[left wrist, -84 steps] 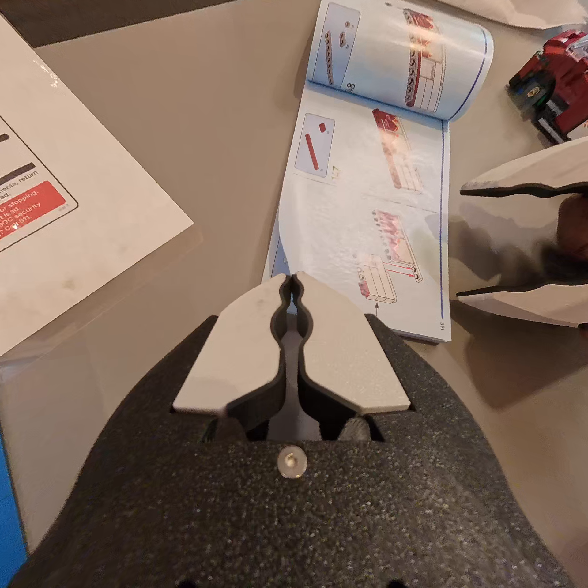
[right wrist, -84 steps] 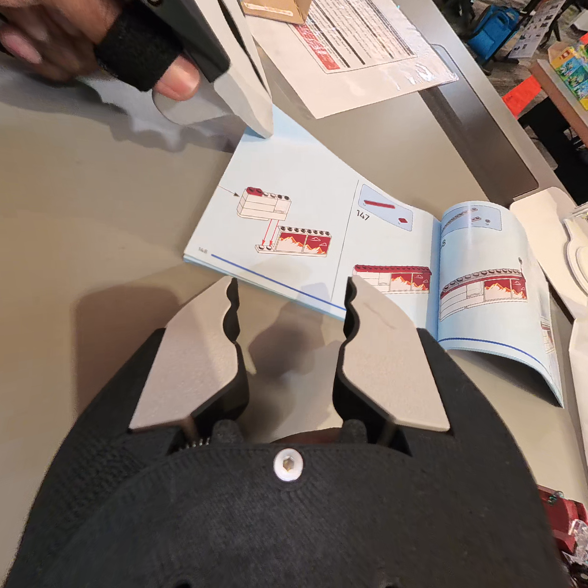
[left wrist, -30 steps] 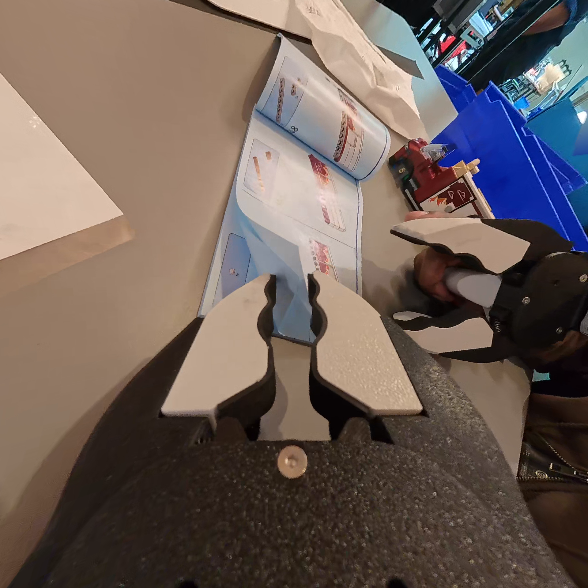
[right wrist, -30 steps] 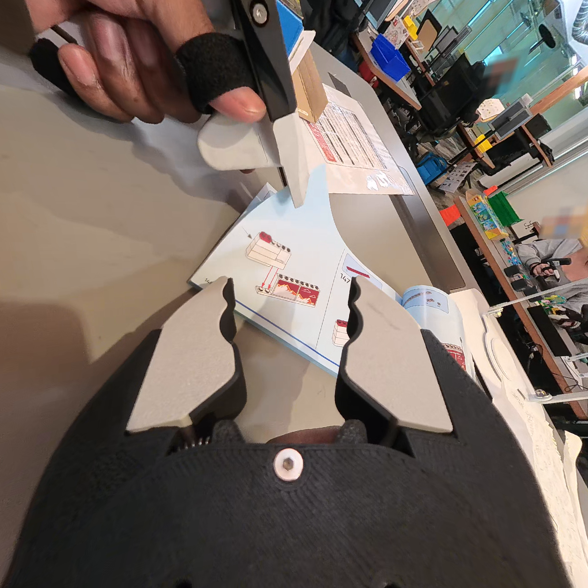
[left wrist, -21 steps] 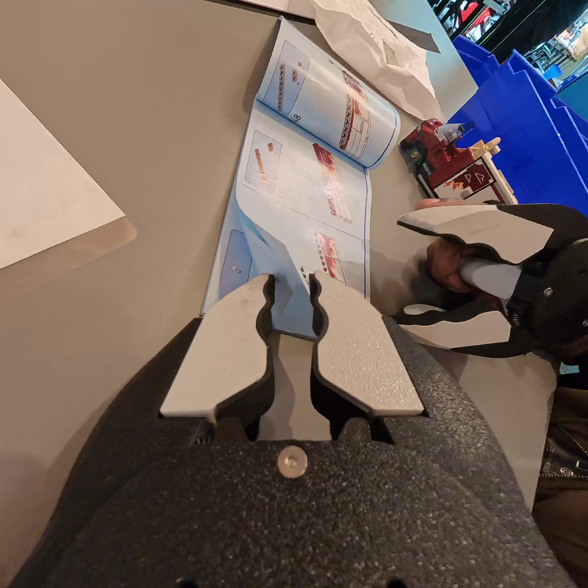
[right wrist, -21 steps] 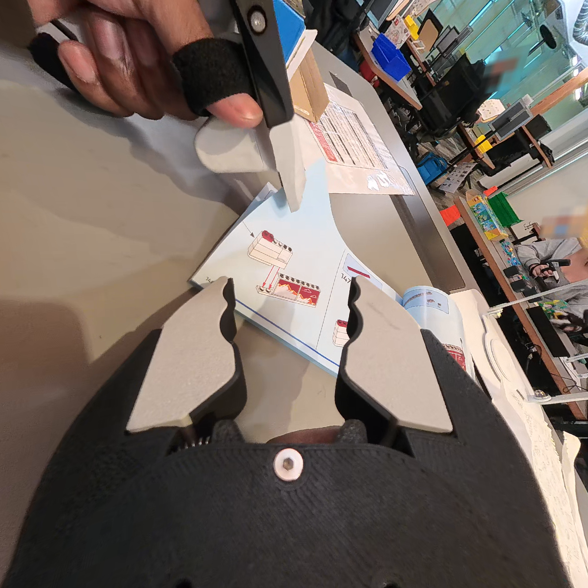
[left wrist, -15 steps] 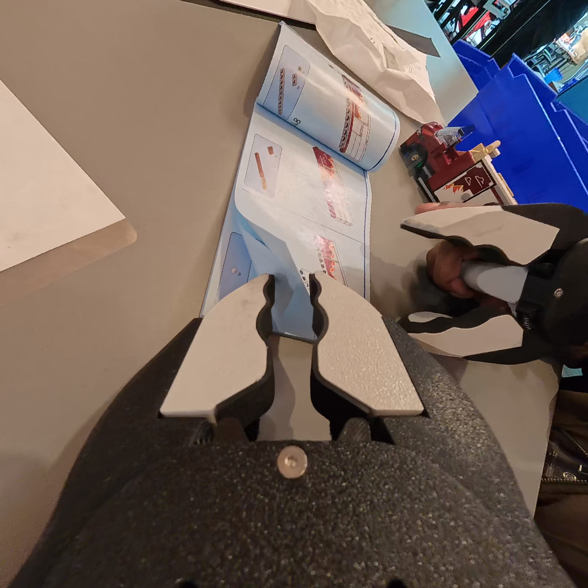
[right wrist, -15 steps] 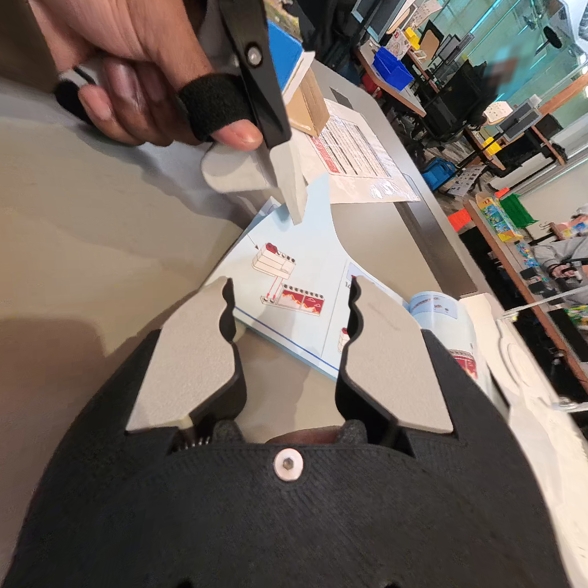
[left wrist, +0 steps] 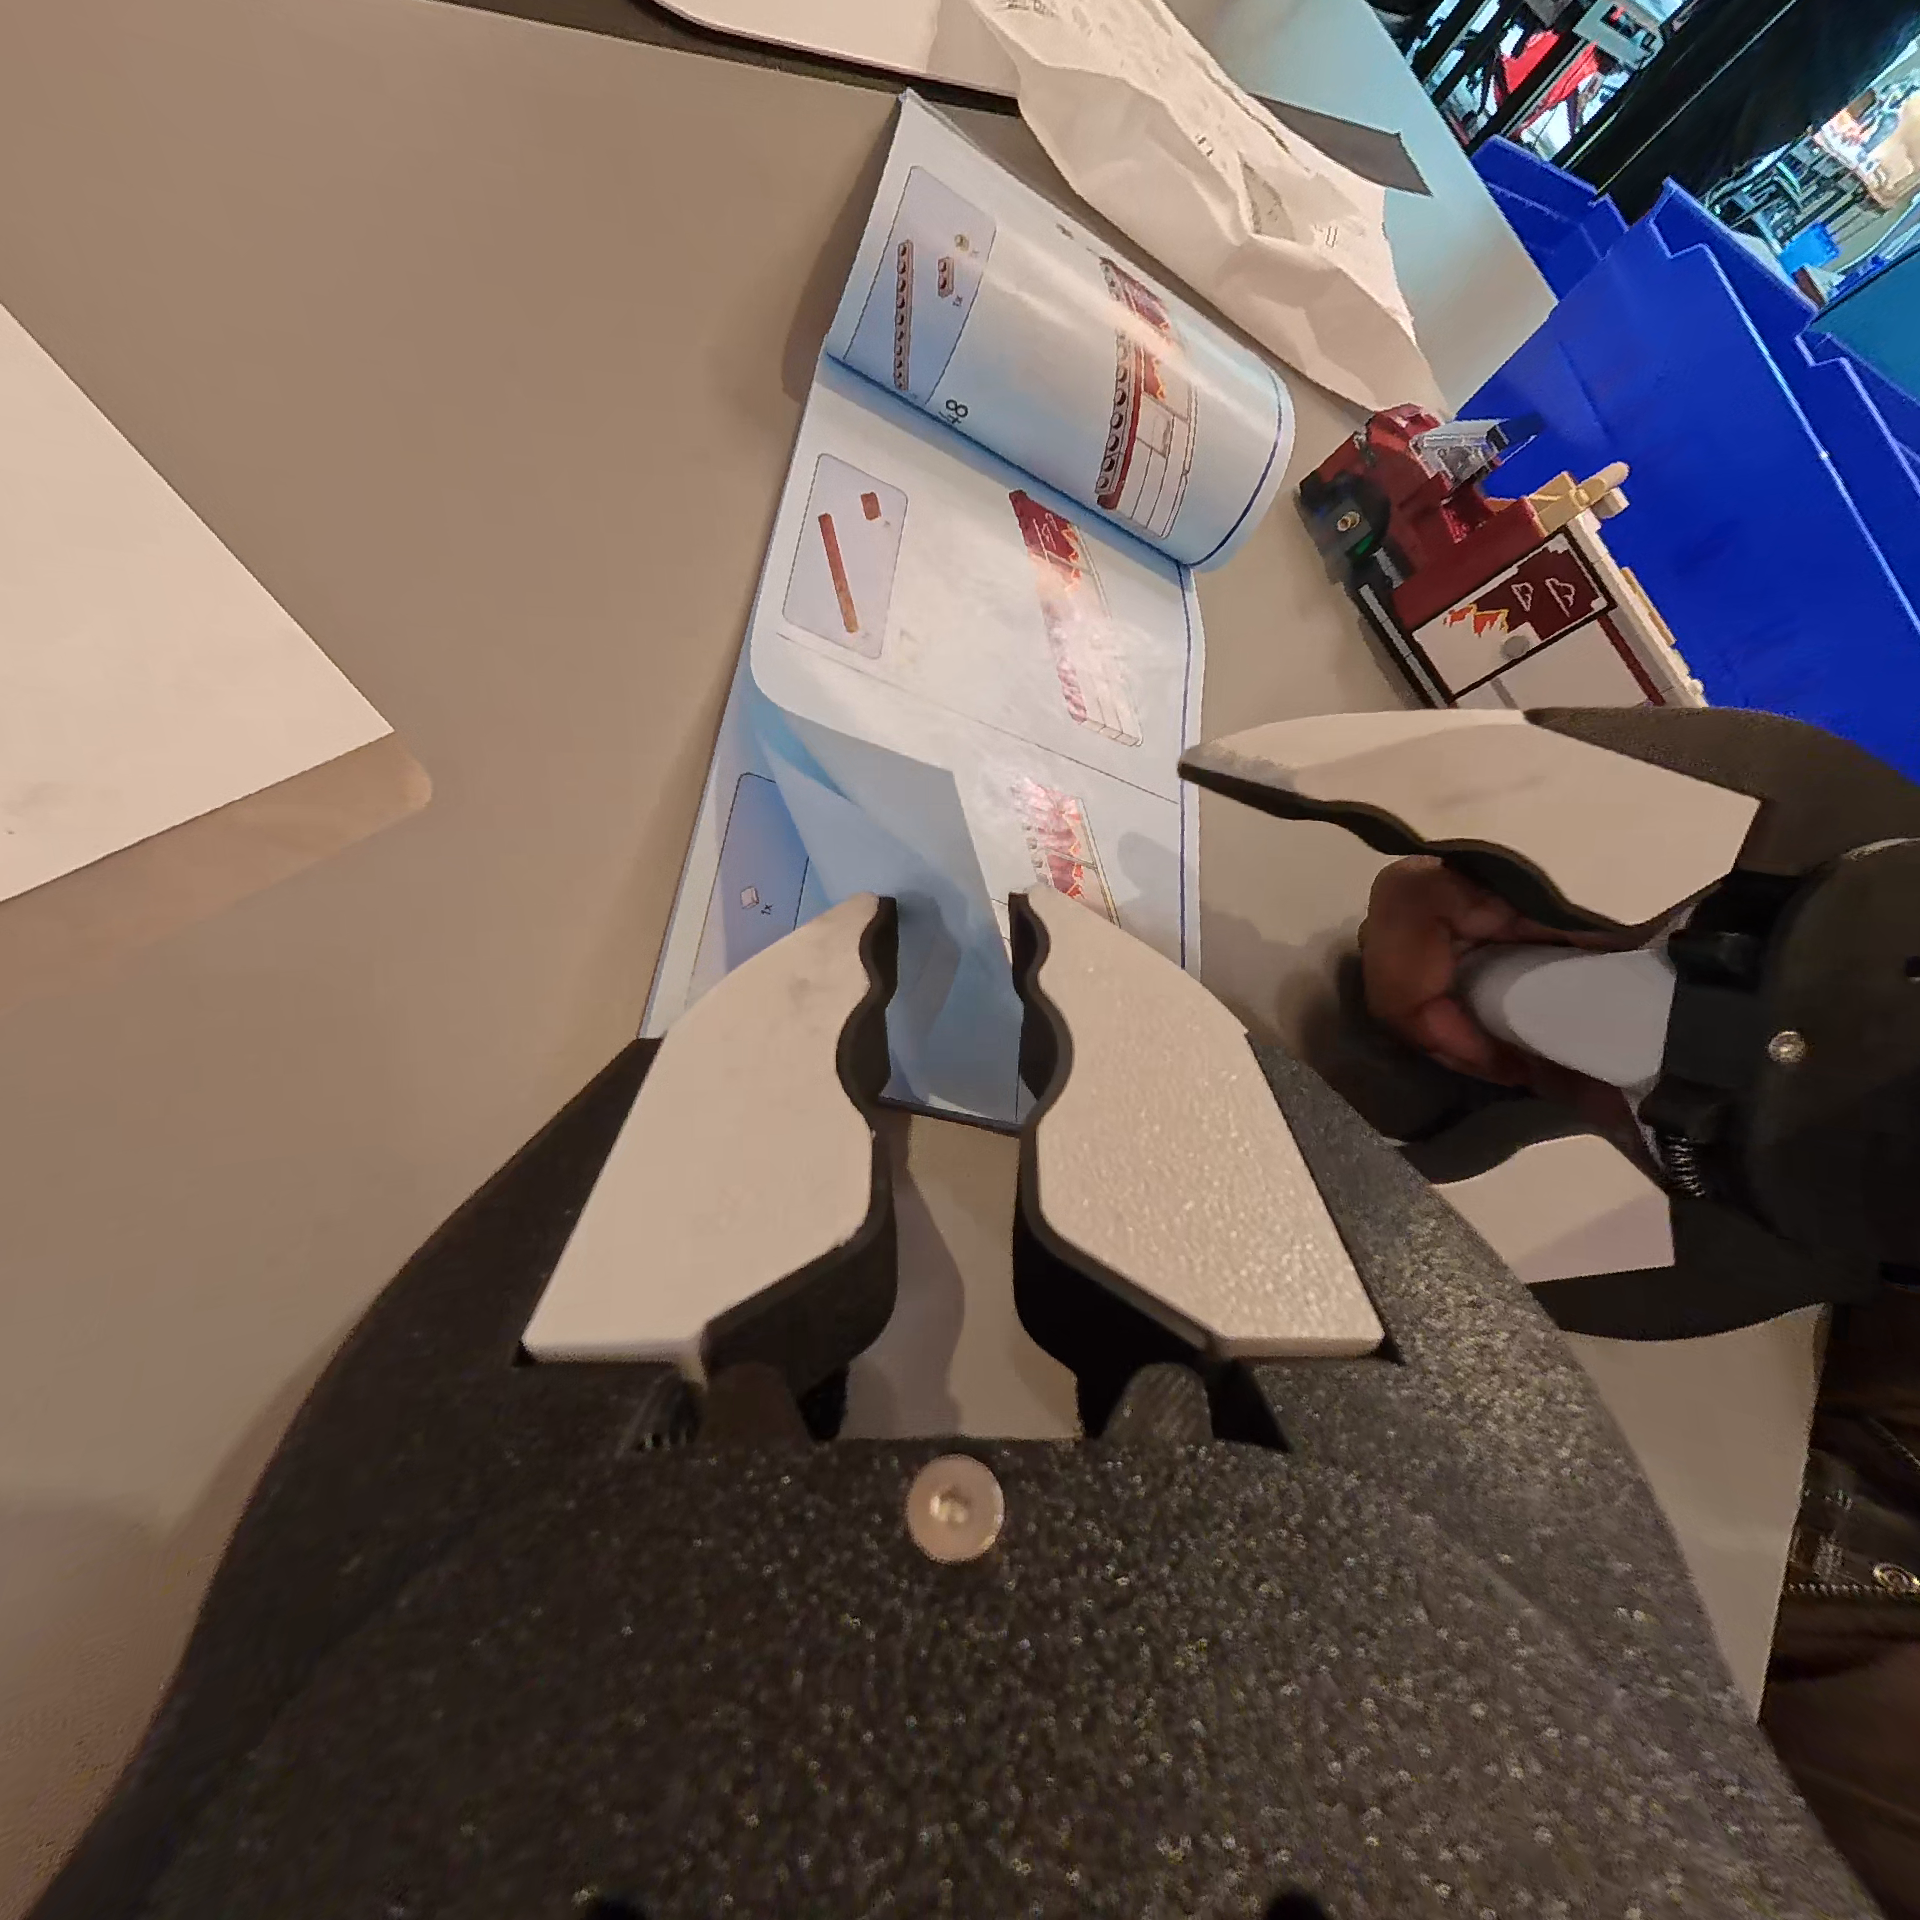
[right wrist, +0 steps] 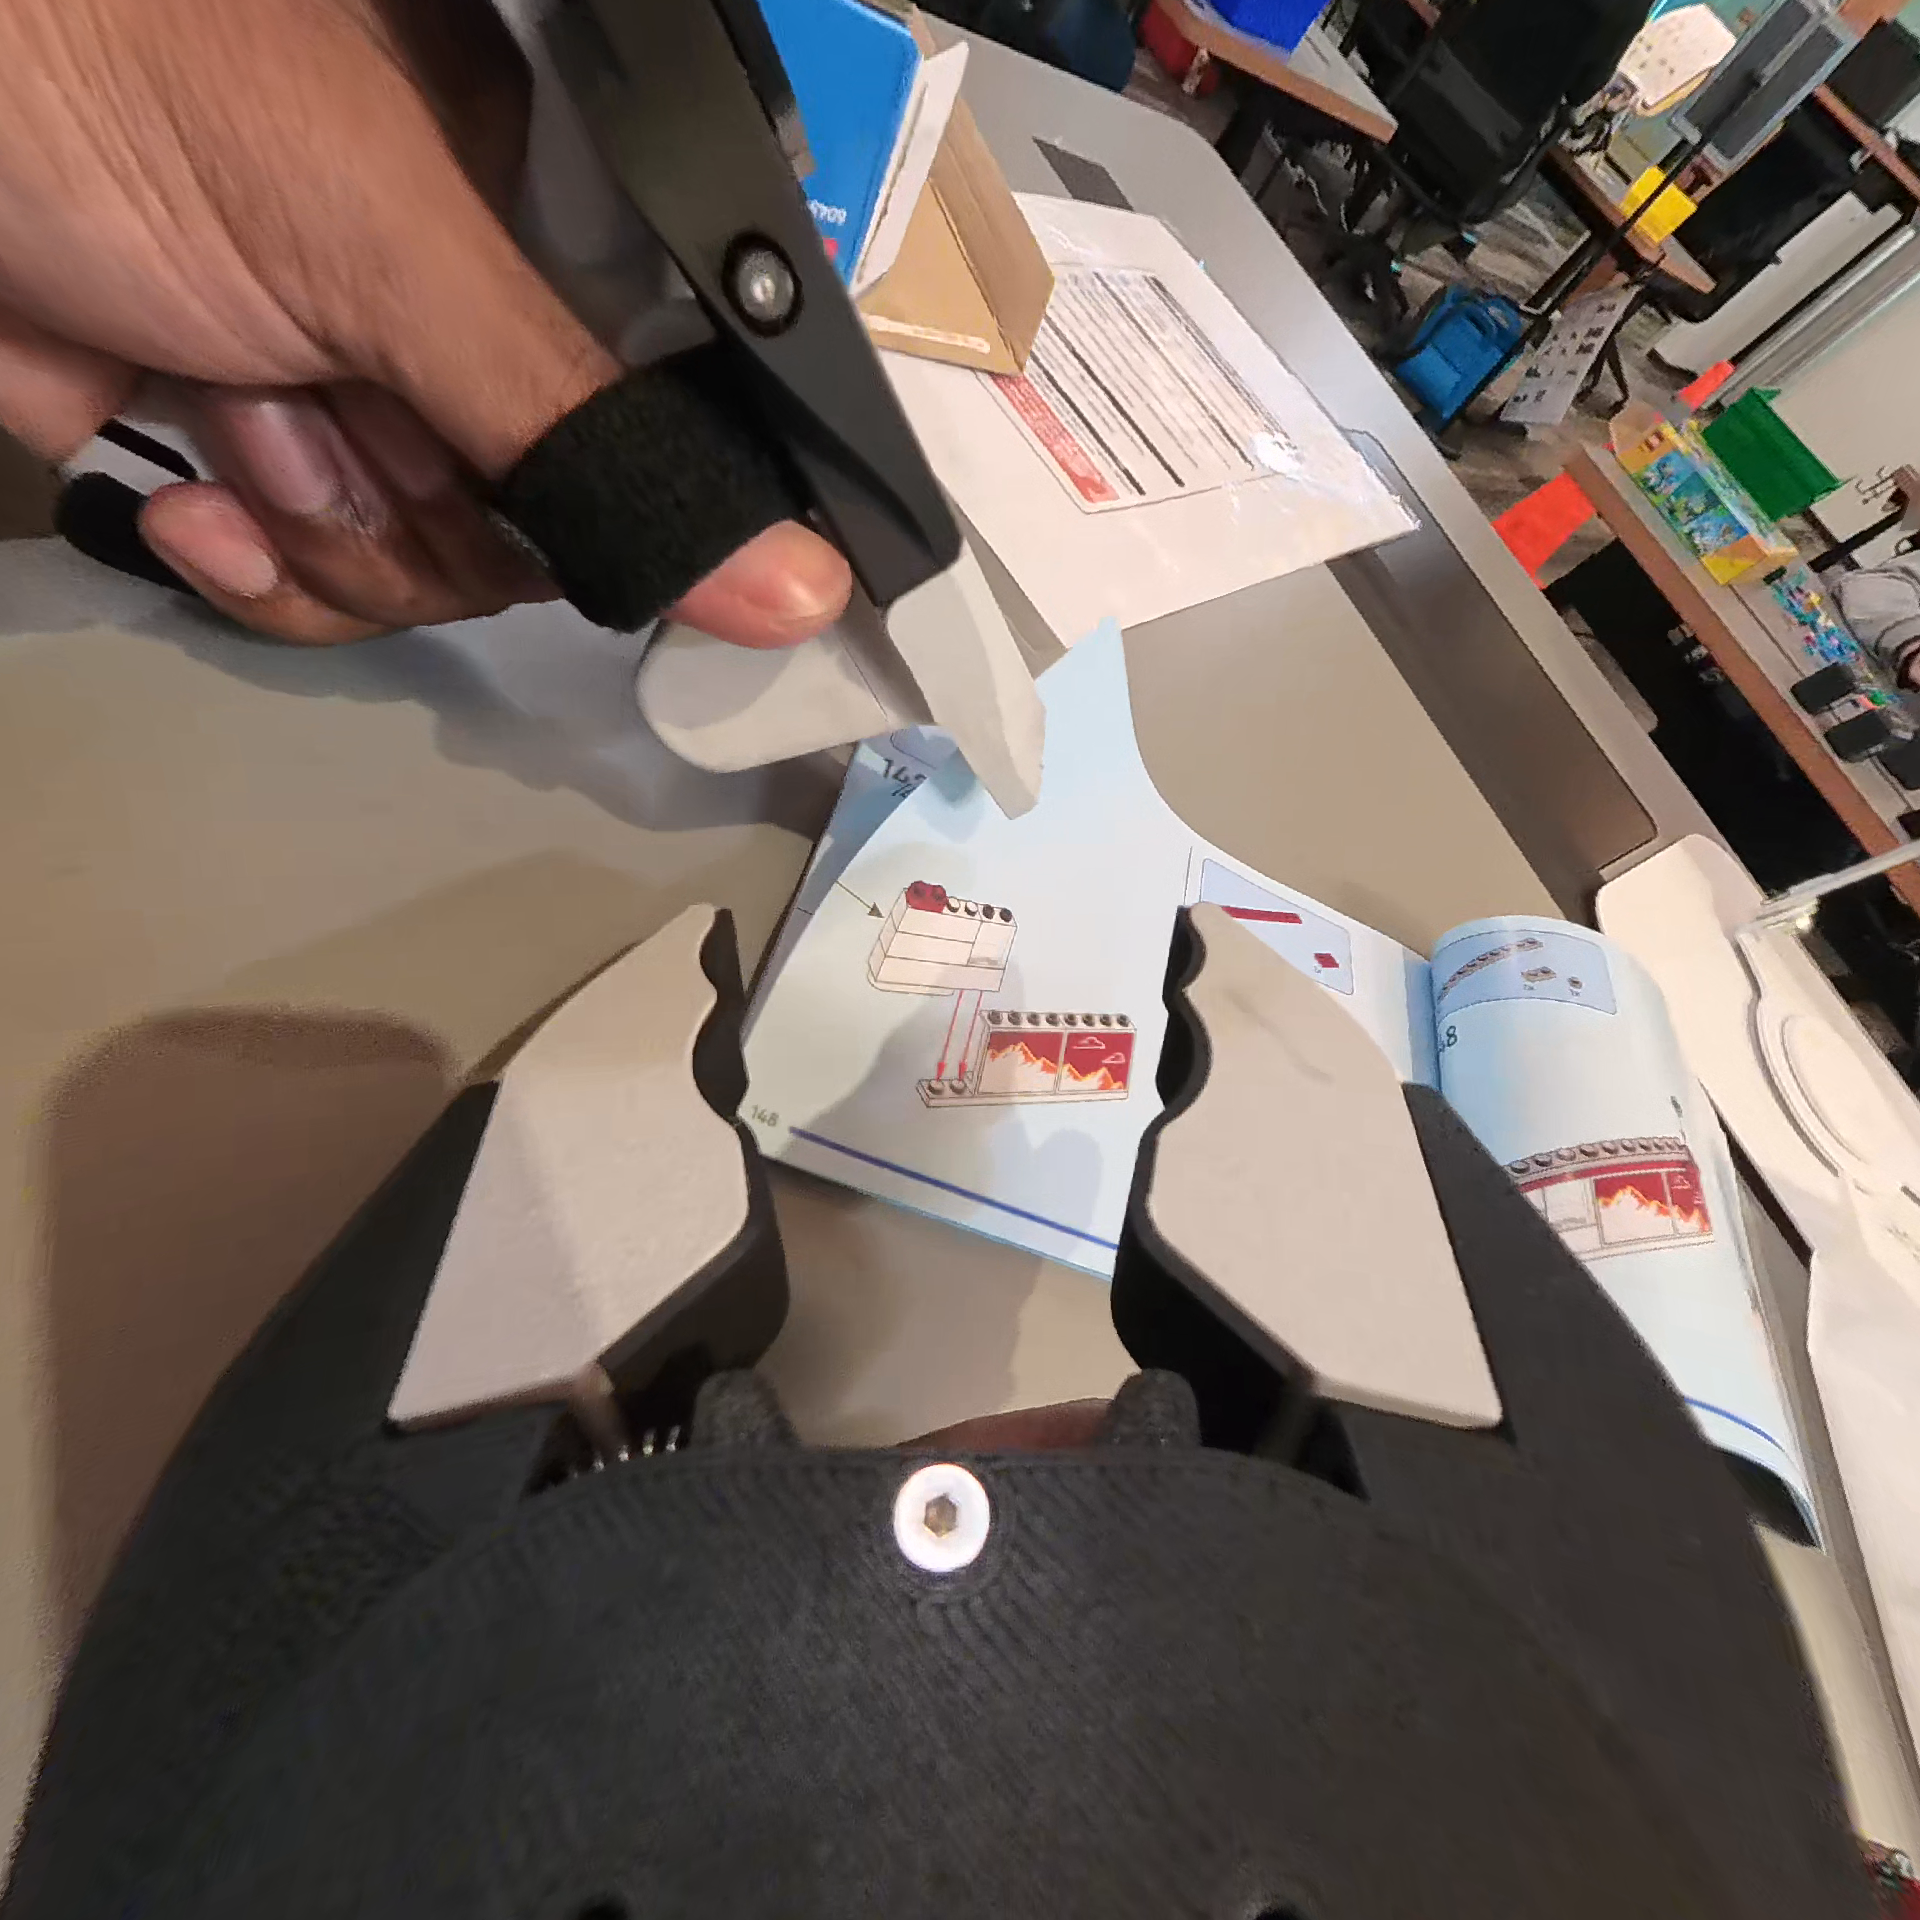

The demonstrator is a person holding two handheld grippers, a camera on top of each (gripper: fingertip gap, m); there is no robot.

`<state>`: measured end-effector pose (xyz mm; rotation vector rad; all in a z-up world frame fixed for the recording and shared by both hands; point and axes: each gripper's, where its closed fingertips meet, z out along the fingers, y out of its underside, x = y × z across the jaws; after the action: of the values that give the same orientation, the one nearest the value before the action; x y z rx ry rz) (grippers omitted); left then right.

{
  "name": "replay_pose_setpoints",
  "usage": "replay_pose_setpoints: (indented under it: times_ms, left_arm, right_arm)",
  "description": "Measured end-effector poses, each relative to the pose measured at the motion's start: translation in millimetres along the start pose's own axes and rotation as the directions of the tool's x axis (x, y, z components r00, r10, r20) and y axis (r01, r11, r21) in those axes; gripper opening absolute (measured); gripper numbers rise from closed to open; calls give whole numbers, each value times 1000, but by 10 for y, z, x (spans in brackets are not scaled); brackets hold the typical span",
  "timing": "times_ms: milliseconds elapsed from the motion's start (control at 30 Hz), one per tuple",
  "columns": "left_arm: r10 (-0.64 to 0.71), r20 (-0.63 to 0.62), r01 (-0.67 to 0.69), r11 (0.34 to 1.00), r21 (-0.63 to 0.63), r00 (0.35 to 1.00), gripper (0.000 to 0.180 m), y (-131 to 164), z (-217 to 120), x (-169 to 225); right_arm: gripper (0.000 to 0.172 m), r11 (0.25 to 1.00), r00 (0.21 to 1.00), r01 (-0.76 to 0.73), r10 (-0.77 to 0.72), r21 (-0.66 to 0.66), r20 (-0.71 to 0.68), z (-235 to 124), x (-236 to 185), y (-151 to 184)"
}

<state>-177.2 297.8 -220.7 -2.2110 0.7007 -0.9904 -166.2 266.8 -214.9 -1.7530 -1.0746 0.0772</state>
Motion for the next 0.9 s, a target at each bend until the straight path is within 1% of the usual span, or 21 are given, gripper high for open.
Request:
replay_pose_setpoints:
  times_ms: [167,333,500,700,900]
  left_arm:
    - [-2,0,2,1000,1,1000,21,3,7,-9]
    - [-1,-4,1,1000,6,1000,21,-5,3,-6]
    - [-5,-5,5,1000,9,1000,21,-10,-4,-11]
    - [-9,-2,9,1000,15,1000,21,-17,-12,-31]
    - [-18,2,18,1000,26,1000,21,-31,-23,-56]
  right_arm:
    - [81,998,1000,7,-8,-55,-19,72,8,47]
    - [77,997,999,9,-12,-77,-46,73,77,102]
    - [72,997,999,-29,26,-69,-44,39,155,138]
    - [59,997,998,-50,47,-53,-48,-41,245,152]
    - [44,998,999,-28,26,-55,-46,-73,246,175]
